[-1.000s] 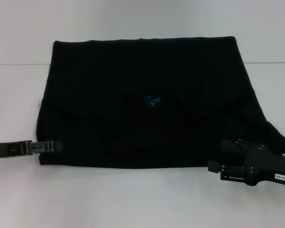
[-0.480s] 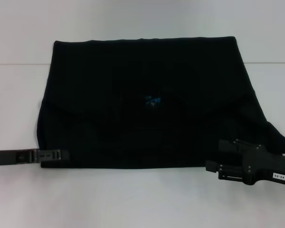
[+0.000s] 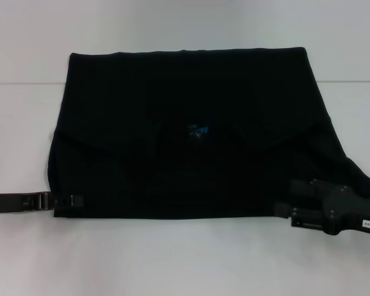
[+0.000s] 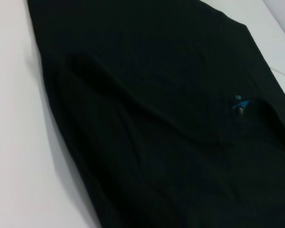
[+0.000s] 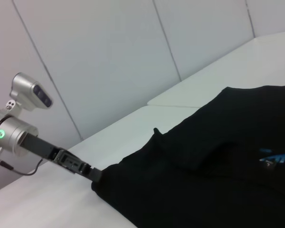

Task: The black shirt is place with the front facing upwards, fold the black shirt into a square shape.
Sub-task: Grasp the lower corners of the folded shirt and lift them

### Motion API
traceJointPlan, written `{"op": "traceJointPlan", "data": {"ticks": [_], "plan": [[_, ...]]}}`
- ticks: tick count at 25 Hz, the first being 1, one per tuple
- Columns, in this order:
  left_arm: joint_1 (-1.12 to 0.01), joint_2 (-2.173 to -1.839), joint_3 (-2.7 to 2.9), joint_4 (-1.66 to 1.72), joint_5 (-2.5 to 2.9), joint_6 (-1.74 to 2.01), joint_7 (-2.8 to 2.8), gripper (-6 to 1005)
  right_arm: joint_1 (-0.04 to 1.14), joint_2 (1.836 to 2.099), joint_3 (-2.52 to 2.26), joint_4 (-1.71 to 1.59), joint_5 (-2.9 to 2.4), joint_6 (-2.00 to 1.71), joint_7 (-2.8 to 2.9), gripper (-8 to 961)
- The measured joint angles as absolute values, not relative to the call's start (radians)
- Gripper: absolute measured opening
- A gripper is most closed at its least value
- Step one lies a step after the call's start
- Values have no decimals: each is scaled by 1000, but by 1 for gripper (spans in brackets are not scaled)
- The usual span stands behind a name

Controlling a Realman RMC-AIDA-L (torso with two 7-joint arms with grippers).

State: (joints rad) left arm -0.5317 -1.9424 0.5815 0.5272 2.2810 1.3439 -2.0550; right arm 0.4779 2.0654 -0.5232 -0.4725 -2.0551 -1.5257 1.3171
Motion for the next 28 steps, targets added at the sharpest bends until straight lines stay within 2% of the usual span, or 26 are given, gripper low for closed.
{"op": "traceJointPlan", "data": {"ticks": [3,6,11,17,20,28], "plan": [[-533,-1940,600,527,2281,1344,-2059,576,488,2042,-526,-481,-2059,-1506,1410,926],[-535,-1939,606,527,2290,1346,-2061,333,509,2007,-531,-511,-2075,-1492,1561,918],[-538,-1940,606,529,2301,1352,-2062,219,558,1935,-534,-628,-2137,-1515,1922,916],[-544,-1940,606,531,2301,1374,-2061,93,640,1844,-557,-685,-2348,-1495,2401,852],[-546,-1939,606,530,2302,1374,-2060,57,675,1836,-563,-695,-2469,-1469,2464,845],[-551,-1939,606,528,2304,1375,-2062,34,718,1863,-639,-621,-2551,-1384,2463,838]]}}
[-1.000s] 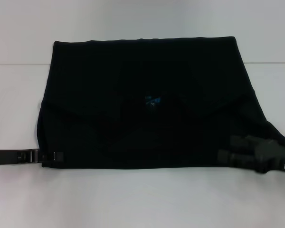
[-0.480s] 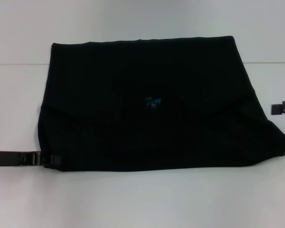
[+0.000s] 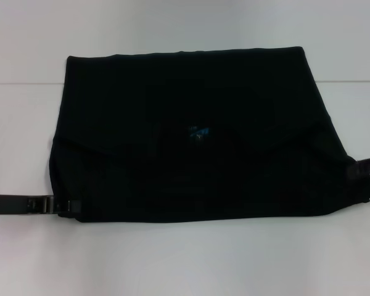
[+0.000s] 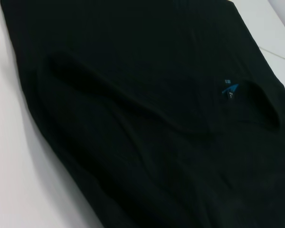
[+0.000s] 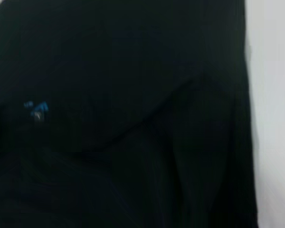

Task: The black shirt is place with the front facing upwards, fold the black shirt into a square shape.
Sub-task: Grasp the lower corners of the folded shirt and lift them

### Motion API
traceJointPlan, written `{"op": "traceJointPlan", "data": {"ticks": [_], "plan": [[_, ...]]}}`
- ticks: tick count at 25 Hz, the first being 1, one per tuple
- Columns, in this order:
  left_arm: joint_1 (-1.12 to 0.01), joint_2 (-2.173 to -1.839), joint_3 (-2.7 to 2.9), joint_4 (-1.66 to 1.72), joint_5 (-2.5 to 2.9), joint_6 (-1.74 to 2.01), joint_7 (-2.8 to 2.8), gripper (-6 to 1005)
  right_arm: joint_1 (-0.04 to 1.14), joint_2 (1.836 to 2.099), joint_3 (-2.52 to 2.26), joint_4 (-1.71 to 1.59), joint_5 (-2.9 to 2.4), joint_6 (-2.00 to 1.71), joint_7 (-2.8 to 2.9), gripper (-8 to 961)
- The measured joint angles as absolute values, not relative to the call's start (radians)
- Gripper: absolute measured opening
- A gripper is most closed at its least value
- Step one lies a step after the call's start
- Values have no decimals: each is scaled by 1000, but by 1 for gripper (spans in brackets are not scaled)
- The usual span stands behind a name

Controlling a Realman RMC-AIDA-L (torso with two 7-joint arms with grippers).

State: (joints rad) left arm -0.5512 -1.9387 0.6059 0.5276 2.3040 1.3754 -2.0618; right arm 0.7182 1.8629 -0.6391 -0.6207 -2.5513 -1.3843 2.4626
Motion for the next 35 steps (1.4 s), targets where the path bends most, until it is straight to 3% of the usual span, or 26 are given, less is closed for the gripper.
{"op": "traceJointPlan", "data": {"ticks": [5,12,23,31,35], "plan": [[-554,-1937,606,528,2304,1376,-2063,34,736,1887,-673,-608,-2554,-1363,2449,828],[-555,-1936,602,528,2304,1388,-2063,33,745,1893,-709,-606,-2559,-1361,2448,801],[-561,-1930,570,527,2295,1422,-2065,34,733,1885,-701,-608,-2558,-1369,2450,314],[-563,-1910,577,510,2322,1532,-2112,34,716,1871,-698,-616,-2558,-1479,2429,82],[-554,-1900,577,498,2396,1700,-2139,33,676,1854,-707,-618,-2566,-1624,2386,65]]}}
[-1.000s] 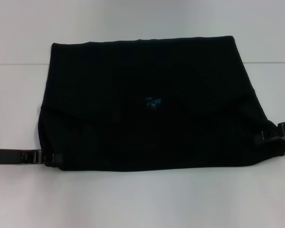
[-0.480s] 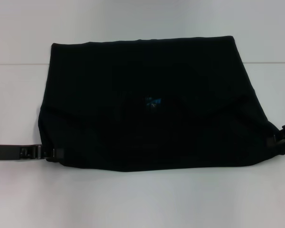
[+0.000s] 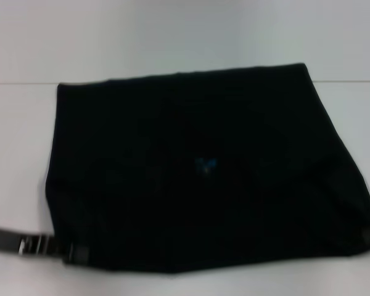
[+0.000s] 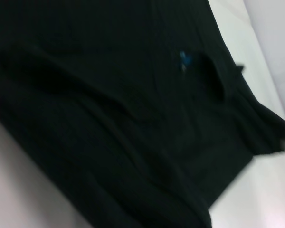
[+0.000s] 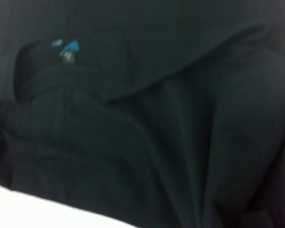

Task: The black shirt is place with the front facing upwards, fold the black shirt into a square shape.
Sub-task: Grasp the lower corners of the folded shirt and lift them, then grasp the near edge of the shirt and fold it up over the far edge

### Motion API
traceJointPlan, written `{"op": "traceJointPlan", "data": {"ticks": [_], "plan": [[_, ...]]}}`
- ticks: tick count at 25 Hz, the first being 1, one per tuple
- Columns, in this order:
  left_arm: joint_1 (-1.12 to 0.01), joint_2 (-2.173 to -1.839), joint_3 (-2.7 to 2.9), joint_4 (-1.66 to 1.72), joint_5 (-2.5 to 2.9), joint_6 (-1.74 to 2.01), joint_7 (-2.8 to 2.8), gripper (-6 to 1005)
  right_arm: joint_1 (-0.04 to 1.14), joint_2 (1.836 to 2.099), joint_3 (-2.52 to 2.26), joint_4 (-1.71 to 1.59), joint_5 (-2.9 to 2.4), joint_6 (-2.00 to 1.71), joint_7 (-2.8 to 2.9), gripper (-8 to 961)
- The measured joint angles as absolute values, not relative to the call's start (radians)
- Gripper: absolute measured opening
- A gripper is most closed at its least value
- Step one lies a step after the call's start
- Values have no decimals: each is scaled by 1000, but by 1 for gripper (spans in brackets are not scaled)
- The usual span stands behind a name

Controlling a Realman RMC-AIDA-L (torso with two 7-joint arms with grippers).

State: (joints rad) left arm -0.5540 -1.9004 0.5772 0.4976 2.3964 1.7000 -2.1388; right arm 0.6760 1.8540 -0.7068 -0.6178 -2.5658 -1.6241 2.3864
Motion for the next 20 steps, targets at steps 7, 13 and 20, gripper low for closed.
{"op": "traceJointPlan", "data": {"ticks": [7,13,20], "plan": [[-532,-1902,579,488,2513,1975,-2110,33,613,1882,-710,-608,-2662,-1828,2252,56],[-554,-1899,556,488,2532,1967,-2116,33,632,1883,-632,-569,-2651,-1861,2186,56],[-613,-1852,288,496,2528,1793,-2227,34,675,1847,-372,-555,-2507,-1766,2275,57]]}}
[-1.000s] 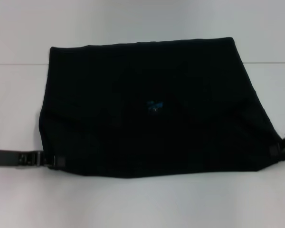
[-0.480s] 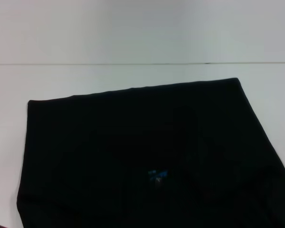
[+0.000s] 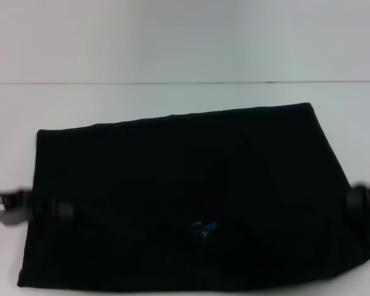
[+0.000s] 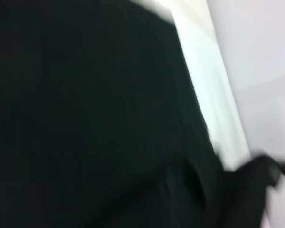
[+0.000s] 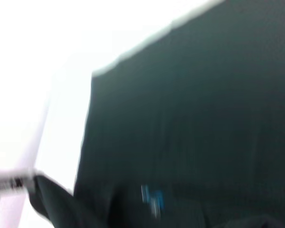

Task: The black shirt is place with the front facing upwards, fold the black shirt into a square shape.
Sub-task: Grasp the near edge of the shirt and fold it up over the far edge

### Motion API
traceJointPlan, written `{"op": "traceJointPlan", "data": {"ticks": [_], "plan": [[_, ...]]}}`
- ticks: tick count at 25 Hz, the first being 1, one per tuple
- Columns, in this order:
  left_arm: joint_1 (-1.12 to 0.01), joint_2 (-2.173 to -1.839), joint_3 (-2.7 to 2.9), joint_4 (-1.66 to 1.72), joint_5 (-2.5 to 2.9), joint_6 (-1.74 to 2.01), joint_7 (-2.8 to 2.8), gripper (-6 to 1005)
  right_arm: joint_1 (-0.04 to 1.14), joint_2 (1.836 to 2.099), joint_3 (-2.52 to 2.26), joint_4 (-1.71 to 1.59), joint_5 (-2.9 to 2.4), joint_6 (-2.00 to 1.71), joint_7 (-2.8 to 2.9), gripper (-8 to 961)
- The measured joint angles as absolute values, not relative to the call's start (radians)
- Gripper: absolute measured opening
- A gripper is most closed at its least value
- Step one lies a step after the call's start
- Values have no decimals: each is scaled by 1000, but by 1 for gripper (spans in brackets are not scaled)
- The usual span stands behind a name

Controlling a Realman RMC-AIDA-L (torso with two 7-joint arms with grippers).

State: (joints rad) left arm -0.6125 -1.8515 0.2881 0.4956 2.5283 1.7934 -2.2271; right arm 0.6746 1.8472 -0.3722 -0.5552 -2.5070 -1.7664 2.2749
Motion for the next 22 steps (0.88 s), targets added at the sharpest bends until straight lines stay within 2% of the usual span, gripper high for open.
{"op": "traceJointPlan", "data": {"ticks": [3,6,12,14,15,19,22], "plan": [[-615,-1843,208,496,2519,1664,-2291,34,674,1845,-333,-539,-2406,-1662,2299,57],[-611,-1848,162,490,2477,1552,-2298,34,670,1857,-330,-493,-2296,-1531,2296,57],[-594,-1905,151,486,2350,1345,-2268,34,676,1925,-328,-453,-2170,-1291,2212,56],[-595,-1911,151,485,2342,1330,-2262,34,678,1949,-332,-452,-2131,-1237,2183,56],[-600,-1929,153,485,2314,1286,-2240,34,681,1960,-335,-452,-2109,-1217,2168,56],[-625,-1963,155,485,2263,1224,-2201,33,697,1987,-336,-452,-2070,-1189,2127,56],[-643,-1973,160,483,2246,1186,-2190,33,712,1996,-337,-451,-2067,-1151,2115,56]]}}
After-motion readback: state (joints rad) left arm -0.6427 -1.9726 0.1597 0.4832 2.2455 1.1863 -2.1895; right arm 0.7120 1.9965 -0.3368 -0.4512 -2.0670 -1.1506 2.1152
